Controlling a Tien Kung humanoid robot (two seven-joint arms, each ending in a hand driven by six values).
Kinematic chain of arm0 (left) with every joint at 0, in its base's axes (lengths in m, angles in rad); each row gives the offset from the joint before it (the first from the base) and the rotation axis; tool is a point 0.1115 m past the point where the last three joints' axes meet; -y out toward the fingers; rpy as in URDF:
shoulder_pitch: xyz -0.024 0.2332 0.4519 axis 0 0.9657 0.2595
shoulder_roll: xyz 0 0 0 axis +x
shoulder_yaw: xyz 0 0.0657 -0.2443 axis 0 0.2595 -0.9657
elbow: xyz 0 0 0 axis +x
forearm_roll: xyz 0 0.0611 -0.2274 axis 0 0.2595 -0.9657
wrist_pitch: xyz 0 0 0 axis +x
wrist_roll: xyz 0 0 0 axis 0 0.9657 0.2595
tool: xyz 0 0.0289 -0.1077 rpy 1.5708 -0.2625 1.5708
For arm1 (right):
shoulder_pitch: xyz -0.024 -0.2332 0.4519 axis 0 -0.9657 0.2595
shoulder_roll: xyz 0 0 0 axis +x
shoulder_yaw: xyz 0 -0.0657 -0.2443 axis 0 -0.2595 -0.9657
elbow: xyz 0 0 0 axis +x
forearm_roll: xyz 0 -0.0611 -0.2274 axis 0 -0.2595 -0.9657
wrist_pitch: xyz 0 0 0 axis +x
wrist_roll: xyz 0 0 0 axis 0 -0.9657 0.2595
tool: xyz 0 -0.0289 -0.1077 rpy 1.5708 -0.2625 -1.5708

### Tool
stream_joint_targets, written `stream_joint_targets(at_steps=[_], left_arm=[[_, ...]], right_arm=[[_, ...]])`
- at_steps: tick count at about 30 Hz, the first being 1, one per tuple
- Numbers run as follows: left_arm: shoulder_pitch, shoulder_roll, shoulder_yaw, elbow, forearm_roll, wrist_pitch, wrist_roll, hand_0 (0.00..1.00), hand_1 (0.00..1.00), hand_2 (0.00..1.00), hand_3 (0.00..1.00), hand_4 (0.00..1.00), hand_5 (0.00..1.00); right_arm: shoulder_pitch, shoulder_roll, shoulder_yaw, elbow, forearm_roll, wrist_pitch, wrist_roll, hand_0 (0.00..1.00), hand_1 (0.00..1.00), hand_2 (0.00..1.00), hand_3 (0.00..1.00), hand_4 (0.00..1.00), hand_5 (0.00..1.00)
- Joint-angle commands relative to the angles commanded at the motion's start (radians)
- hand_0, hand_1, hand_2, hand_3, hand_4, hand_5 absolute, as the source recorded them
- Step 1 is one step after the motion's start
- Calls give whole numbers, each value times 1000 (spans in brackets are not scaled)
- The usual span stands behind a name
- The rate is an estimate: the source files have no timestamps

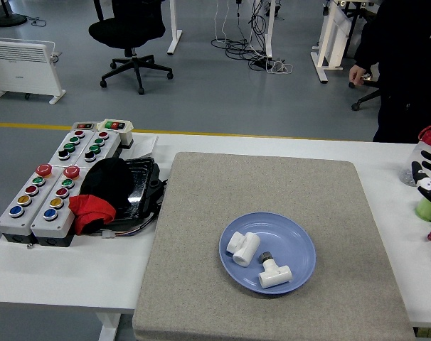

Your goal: Pick pipe place plate twice

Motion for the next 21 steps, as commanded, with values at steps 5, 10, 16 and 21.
stream_joint_targets(at_steps=[5,10,16,21], left_arm=[[3,0,-2,0,13,-2,3,714,742,722,655,404,998],[9,-2,-6,-2,32,-5,7,711,743,722,655,404,998],[13,-6,-15,-4,57,-9,15,712,742,722,655,403,998],[15,-7,-19,-6,72,-13,21,711,742,723,657,403,998]], right_arm=[[-54,17,63,-1,200,30,19,825,786,868,844,611,548],[-121,29,93,5,415,56,29,816,772,861,836,612,548],[-174,30,94,5,494,67,34,816,776,857,838,612,550],[-176,32,87,4,496,71,39,825,779,857,833,609,551]])
